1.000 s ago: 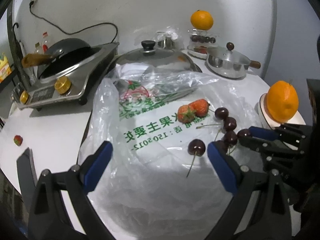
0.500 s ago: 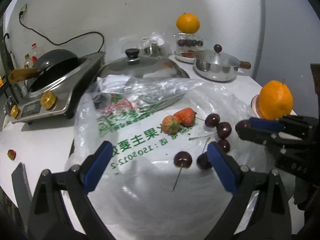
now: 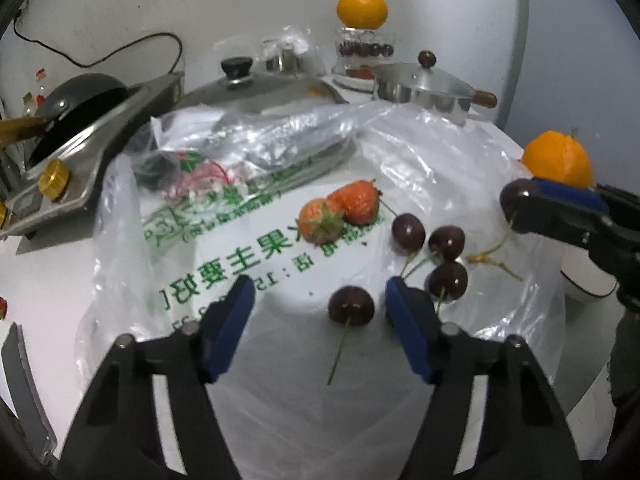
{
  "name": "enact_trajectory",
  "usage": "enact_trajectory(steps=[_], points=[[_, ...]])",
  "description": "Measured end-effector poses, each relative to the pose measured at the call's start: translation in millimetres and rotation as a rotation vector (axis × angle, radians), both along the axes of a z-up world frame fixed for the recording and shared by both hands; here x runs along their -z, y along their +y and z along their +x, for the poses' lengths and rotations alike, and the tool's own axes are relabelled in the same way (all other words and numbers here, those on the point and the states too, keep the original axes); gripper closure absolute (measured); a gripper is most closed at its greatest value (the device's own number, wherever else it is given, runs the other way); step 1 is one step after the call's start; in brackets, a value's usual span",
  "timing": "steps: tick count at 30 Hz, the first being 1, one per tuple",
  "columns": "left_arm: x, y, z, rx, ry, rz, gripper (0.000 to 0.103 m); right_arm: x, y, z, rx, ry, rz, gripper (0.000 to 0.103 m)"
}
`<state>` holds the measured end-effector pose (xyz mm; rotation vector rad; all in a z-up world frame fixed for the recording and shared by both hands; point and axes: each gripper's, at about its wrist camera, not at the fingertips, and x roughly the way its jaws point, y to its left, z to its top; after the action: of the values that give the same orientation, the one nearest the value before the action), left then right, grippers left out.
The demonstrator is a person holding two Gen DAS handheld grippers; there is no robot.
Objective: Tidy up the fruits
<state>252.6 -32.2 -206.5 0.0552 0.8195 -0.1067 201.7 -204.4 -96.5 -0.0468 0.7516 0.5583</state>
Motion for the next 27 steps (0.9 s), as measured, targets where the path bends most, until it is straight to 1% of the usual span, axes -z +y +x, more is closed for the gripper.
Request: enact_trajectory(steps=[6, 8, 10, 17, 20, 22, 23, 24, 25, 26, 27], points=[[5, -3, 1, 0.005, 0.014, 0.007, 0.037, 16, -3, 2, 0.015, 0.035, -0.033, 0.076], [6, -4, 2, 0.007, 0.014, 0.009, 0.040, 22, -5, 2, 0.019, 0.052, -0.042, 0.076], [7, -4, 3, 0.010, 0.021, 0.008, 0.047, 28, -5, 3, 0.013, 0.070, -0.051, 0.076], [9, 0, 7, 0.014, 0.045, -0.026, 0.049, 36, 1, -3, -0.033, 0.087, -0.089, 0.076], [9, 2, 9, 0.018, 0.059, -0.059, 0.054, 38, 7, -6, -0.050, 0.083, -0.121, 0.076], [10, 4, 9, 0.028, 0.066, -0.083, 0.060, 39, 9, -8, -0.059, 0.083, -0.139, 0.076], [10, 4, 9, 0.032, 0.070, -0.095, 0.062, 39, 10, -9, -0.063, 0.082, -0.149, 0.074], [10, 4, 9, 0.038, 0.071, -0.105, 0.066, 39, 10, -9, -0.067, 0.080, -0.153, 0.067], [10, 3, 8, 0.043, 0.070, -0.107, 0.068, 39, 11, -11, -0.074, 0.074, -0.159, 0.063], [10, 2, 8, 0.047, 0.070, -0.107, 0.068, 38, 12, -13, -0.081, 0.066, -0.163, 0.060], [10, 2, 7, 0.051, 0.070, -0.111, 0.070, 37, 13, -15, -0.088, 0.052, -0.176, 0.060]])
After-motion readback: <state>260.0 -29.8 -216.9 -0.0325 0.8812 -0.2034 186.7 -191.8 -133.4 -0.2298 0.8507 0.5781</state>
